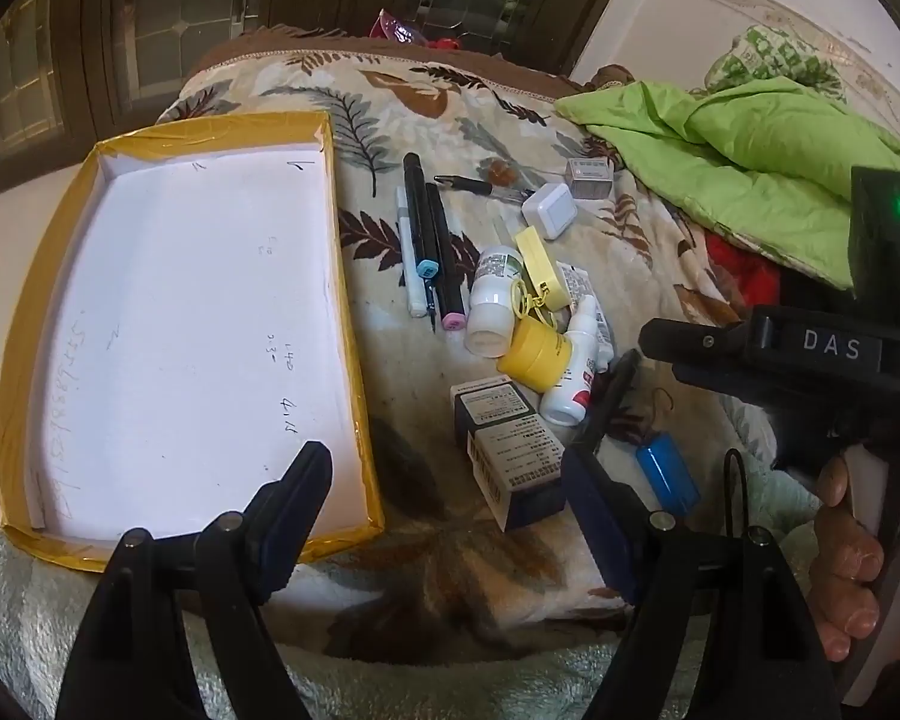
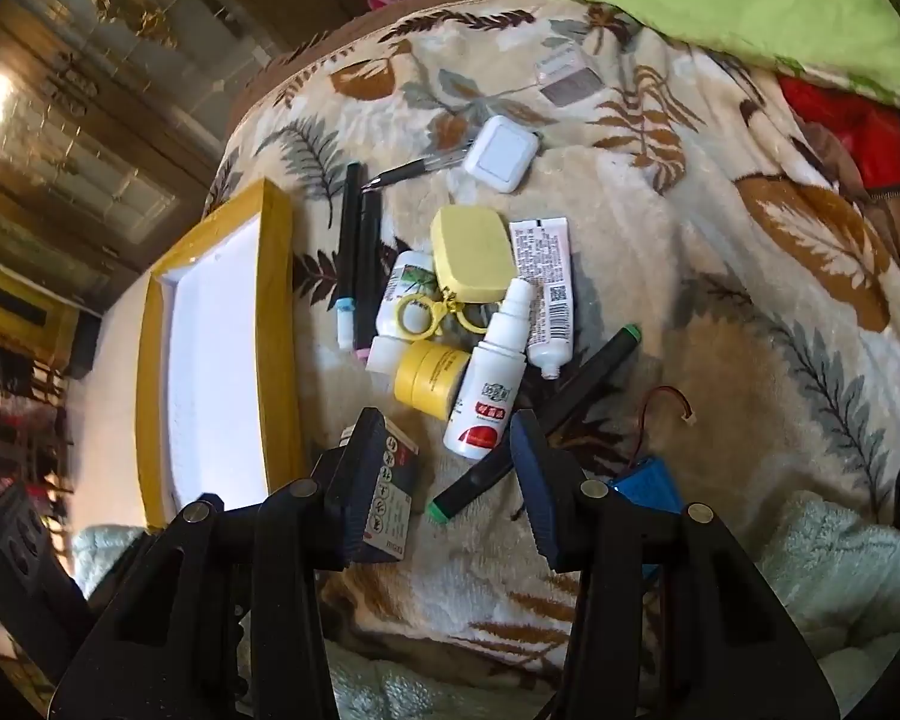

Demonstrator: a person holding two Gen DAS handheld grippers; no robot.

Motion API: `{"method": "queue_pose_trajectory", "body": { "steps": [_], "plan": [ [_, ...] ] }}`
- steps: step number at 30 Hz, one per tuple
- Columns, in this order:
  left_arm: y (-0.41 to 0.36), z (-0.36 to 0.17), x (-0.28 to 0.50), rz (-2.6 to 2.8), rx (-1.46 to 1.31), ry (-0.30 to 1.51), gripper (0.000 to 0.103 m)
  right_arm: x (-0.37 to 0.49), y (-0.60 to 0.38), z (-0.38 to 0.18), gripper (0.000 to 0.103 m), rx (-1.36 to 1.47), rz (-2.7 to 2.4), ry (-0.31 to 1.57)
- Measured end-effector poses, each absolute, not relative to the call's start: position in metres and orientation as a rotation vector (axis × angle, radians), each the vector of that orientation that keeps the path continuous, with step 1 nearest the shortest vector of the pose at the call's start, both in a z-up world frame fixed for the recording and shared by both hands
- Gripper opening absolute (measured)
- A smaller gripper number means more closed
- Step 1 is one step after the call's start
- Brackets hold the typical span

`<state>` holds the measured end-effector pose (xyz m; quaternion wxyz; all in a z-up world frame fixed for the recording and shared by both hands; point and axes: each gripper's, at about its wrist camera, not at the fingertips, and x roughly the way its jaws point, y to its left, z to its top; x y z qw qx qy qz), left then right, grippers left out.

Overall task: Organize rigid objects
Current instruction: 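Grasp the white-green medicine box with the left tool while the right grasps a black marker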

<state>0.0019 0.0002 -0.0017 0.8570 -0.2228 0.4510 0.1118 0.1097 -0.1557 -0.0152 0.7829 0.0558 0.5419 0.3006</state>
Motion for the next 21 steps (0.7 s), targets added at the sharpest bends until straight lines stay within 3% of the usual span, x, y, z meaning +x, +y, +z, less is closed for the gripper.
{"method": "queue_pose_trajectory", "body": {
  "steps": [7,15,17,19,21],
  "plan": [
    [0.007,-0.009,0.012,0.166,-0.542,0.999,0.079,0.121,-0.163,-0.031,0.044,0.199,0.663,1.242],
    [-0.008,-0.028,0.055,0.157,-0.558,1.220,0.079,0.148,-0.189,-0.060,0.044,0.319,0.533,1.359],
    [-0.012,-0.039,0.063,0.195,-0.492,1.266,0.068,0.150,-0.187,-0.069,0.043,0.319,0.487,1.427],
    [-0.012,-0.049,0.059,0.196,-0.522,1.307,0.041,0.153,-0.185,-0.080,0.036,0.321,0.445,1.461],
    [-0.004,-0.055,0.054,0.195,-0.578,1.324,0.038,0.160,-0.184,-0.092,0.034,0.360,0.423,1.499]
  ]
}}
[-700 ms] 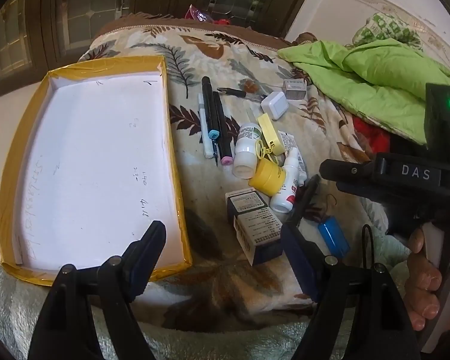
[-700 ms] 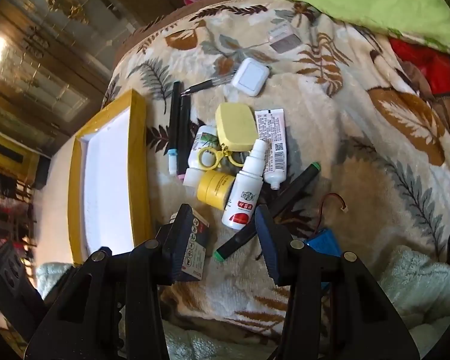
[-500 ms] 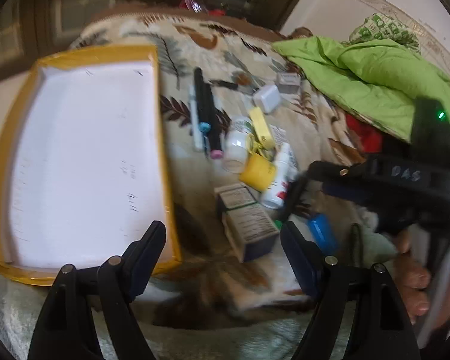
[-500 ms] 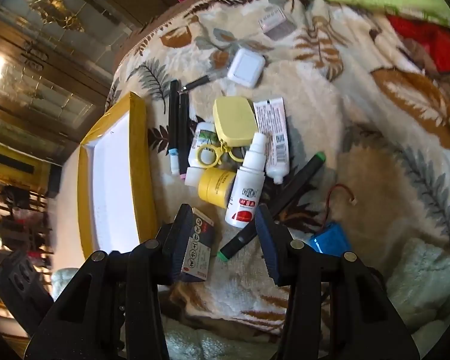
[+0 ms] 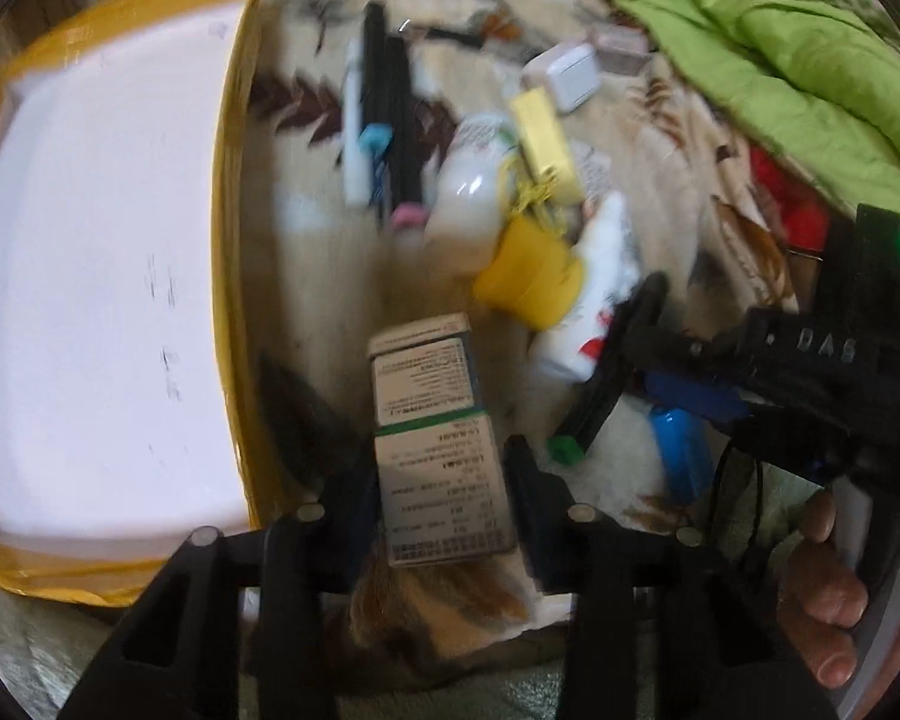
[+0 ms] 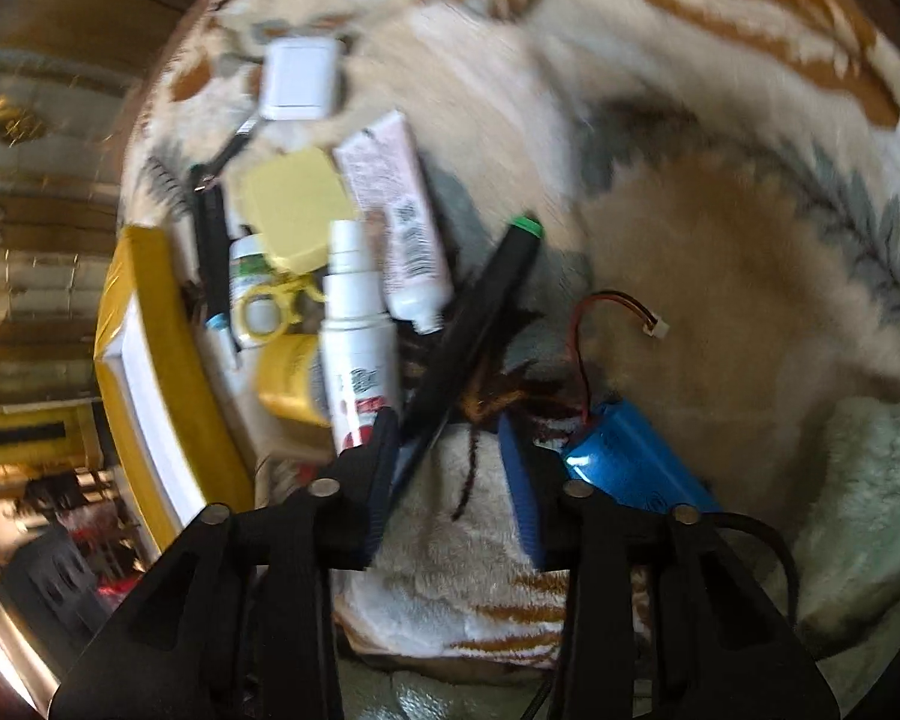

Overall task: Organize rigid objects
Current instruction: 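Grasp the white-green medicine box with the left tool while the right grasps a black marker, then carry the box and marker into the yellow-rimmed tray and open both tools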

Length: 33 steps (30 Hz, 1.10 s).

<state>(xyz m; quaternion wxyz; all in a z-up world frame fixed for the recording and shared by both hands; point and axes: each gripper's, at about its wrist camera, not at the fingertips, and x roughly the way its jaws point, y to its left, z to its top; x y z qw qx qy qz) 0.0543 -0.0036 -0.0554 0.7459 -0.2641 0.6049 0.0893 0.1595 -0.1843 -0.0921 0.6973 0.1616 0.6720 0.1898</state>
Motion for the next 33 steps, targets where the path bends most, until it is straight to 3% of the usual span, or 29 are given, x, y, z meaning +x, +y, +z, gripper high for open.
{"method": "queue_pose_trajectory", "body": {
  "steps": [5,7,11,18,26,33],
  "plan": [
    [-0.001,-0.044,0.049,0.196,-0.577,1.248,0.036,0.167,-0.178,-0.106,0.032,0.402,0.405,1.538],
    [-0.002,-0.033,0.043,0.189,-0.567,1.222,0.036,0.166,-0.170,-0.106,0.020,0.372,0.429,1.537],
    [0.007,-0.008,0.027,0.151,-0.586,1.187,0.036,0.166,-0.171,-0.104,0.020,0.401,0.461,1.524],
    [0.065,0.045,-0.028,0.204,-0.565,1.080,0.036,0.145,-0.184,-0.057,0.015,0.396,0.541,1.341],
    [0.123,0.026,-0.060,0.361,-0.653,1.026,0.036,0.077,-0.104,0.023,0.015,0.149,0.837,1.087],
    [0.124,0.012,-0.056,0.443,-0.613,1.044,0.036,0.039,-0.002,-0.006,0.015,-0.030,0.957,1.182]
  ]
}}
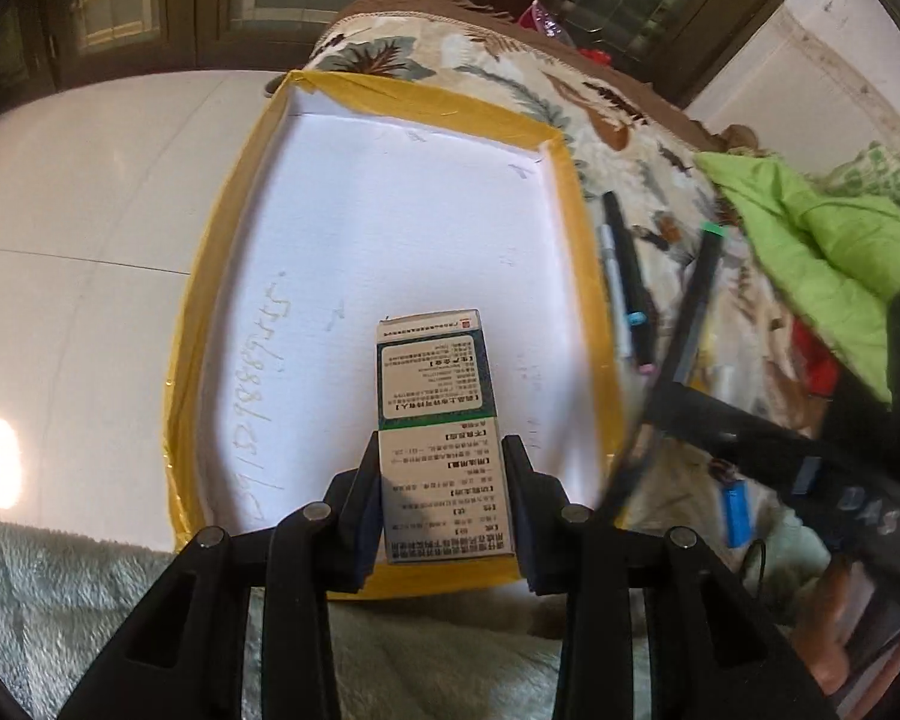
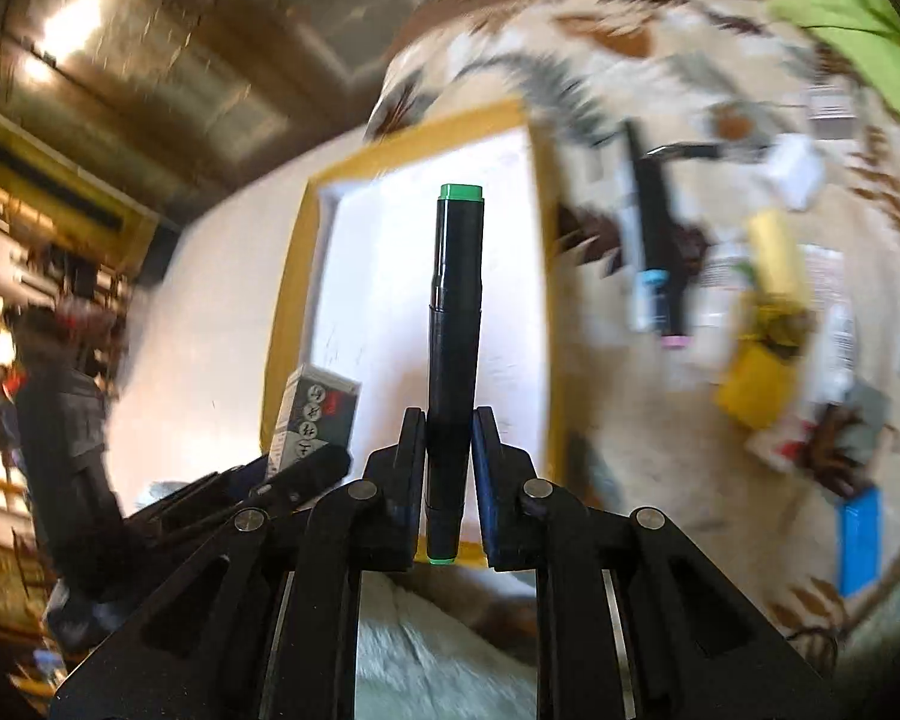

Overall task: Organize rigid objects
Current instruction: 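Carry the box and marker into the yellow-rimmed tray and open both tools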

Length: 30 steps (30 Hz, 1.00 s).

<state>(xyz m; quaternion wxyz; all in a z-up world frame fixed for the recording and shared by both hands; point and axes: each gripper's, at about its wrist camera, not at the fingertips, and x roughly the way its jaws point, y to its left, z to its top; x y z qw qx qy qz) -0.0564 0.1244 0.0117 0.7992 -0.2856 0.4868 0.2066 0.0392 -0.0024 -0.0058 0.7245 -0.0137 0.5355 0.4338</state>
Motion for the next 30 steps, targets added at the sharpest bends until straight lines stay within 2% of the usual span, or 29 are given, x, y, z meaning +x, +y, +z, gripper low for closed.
{"method": "queue_pose_trajectory", "body": {
  "steps": [9,26,29,30],
  "plan": [
    [0.122,-0.013,-0.048,0.481,-0.620,1.115,0.036,0.041,0.028,-0.060,0.015,-0.115,0.920,1.258],
    [0.131,-0.042,-0.048,0.534,-0.668,1.177,0.034,0.040,0.050,-0.087,0.015,-0.143,0.860,1.304],
    [0.130,-0.045,-0.046,0.525,-0.683,1.187,0.037,0.042,0.051,-0.090,0.015,-0.122,0.864,1.318],
    [0.129,-0.045,-0.045,0.519,-0.685,1.189,0.041,0.043,0.051,-0.093,0.015,-0.118,0.867,1.332]
  ]
}}
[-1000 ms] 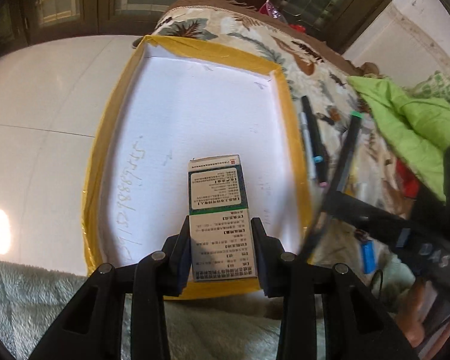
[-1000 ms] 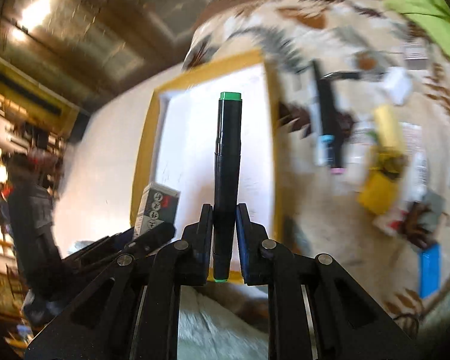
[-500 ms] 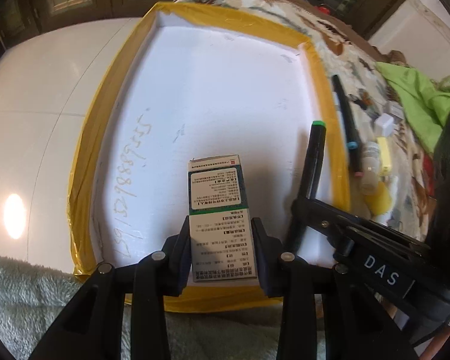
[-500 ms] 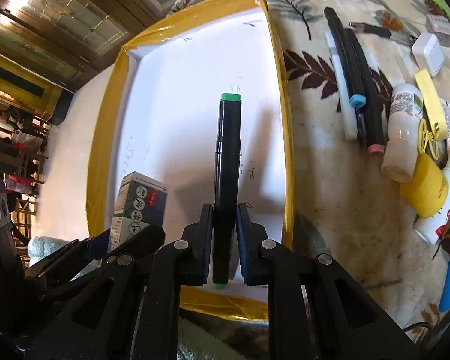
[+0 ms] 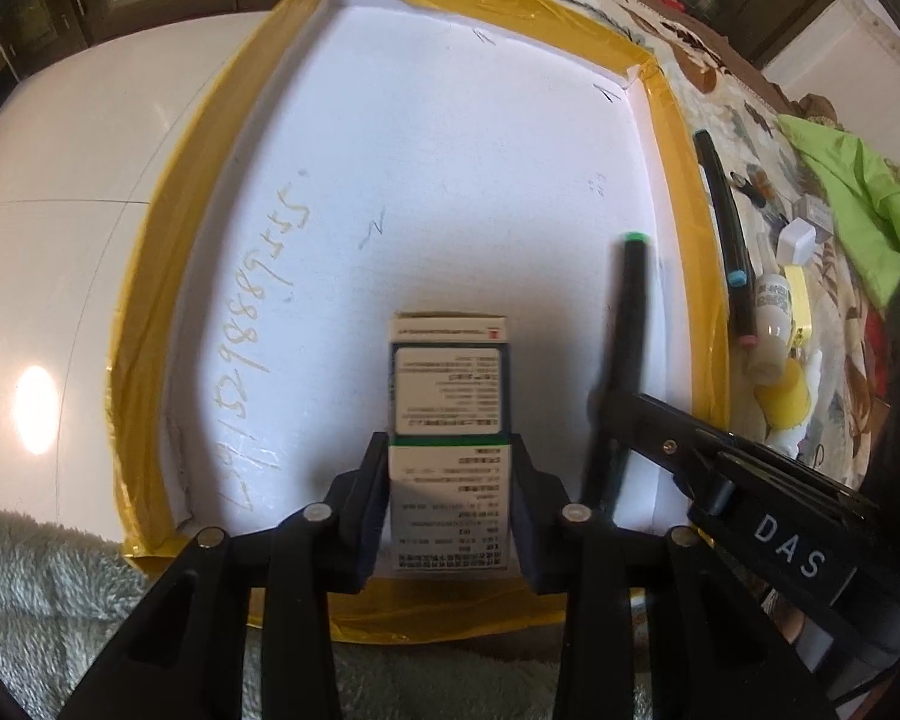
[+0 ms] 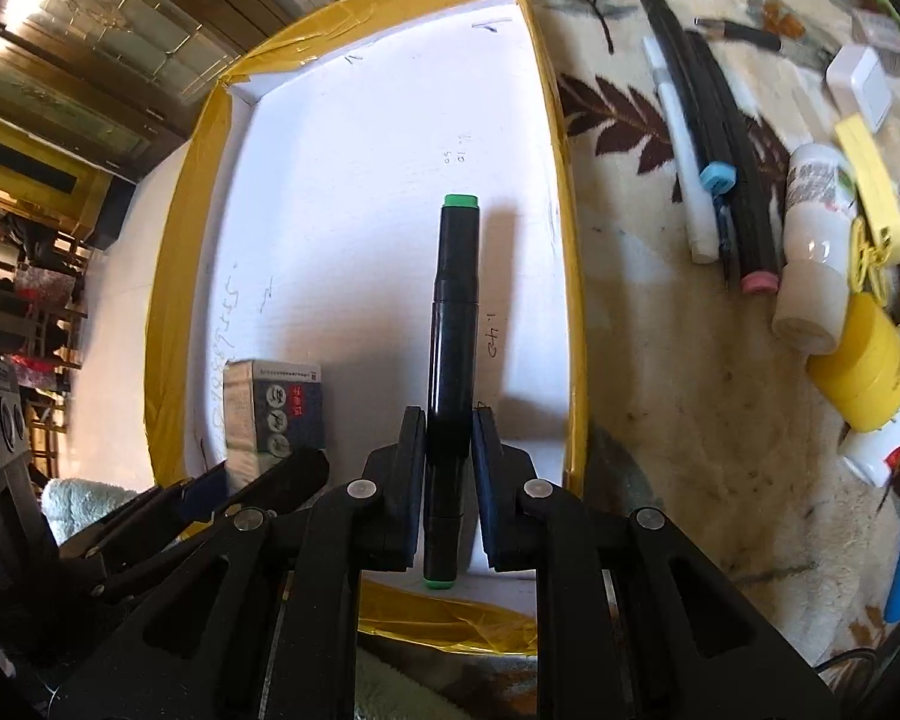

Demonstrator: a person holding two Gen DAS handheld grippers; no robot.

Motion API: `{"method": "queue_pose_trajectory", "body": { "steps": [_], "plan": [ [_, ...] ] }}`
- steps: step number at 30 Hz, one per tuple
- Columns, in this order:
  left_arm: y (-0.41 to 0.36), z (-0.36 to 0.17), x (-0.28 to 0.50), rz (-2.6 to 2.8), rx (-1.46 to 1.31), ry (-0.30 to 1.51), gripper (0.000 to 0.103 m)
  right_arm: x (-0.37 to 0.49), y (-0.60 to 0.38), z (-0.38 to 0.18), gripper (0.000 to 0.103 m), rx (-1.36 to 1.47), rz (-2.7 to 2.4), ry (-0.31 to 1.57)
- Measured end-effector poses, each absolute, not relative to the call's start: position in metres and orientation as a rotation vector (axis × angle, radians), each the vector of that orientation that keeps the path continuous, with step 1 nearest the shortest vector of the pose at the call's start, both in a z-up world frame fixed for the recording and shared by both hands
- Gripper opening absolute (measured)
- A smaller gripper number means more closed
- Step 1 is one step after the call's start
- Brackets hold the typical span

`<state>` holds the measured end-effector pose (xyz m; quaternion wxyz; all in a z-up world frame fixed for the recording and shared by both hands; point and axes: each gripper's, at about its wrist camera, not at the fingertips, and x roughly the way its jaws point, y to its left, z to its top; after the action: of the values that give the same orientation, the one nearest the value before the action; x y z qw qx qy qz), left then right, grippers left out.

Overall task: Organize rigid objects
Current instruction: 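Carry the box and marker into the yellow-rimmed tray and open both tools, then grasp the blue battery with red wire using the right tool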

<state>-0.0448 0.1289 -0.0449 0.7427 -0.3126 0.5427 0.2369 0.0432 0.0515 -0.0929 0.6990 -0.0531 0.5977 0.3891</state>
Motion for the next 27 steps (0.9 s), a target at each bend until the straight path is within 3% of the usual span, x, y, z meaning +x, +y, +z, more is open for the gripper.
{"method": "queue_pose_trajectory", "body": {
  "steps": [8,10,12,20,24,27],
  "plan": [
    [0.125,-0.023,-0.049,0.530,-0.653,1.091,0.058,0.052,0.030,-0.074,0.016,0.057,0.919,1.324],
    [0.123,-0.013,-0.050,0.526,-0.640,1.054,0.061,0.053,0.014,-0.060,0.032,0.171,0.958,1.311],
    [0.122,-0.005,-0.052,0.522,-0.626,1.024,0.061,0.052,0.000,-0.050,0.039,0.236,0.987,1.293],
    [0.109,0.030,-0.059,0.417,-0.613,0.880,0.061,0.083,-0.116,0.002,0.039,0.176,0.852,1.131],
    [0.090,0.040,-0.050,0.348,-0.533,0.874,0.061,0.113,-0.185,-0.027,0.039,0.255,0.658,1.199],
    [0.078,0.041,-0.047,0.345,-0.474,0.875,0.061,0.124,-0.194,-0.060,0.039,0.051,0.433,1.314]
  ]
}}
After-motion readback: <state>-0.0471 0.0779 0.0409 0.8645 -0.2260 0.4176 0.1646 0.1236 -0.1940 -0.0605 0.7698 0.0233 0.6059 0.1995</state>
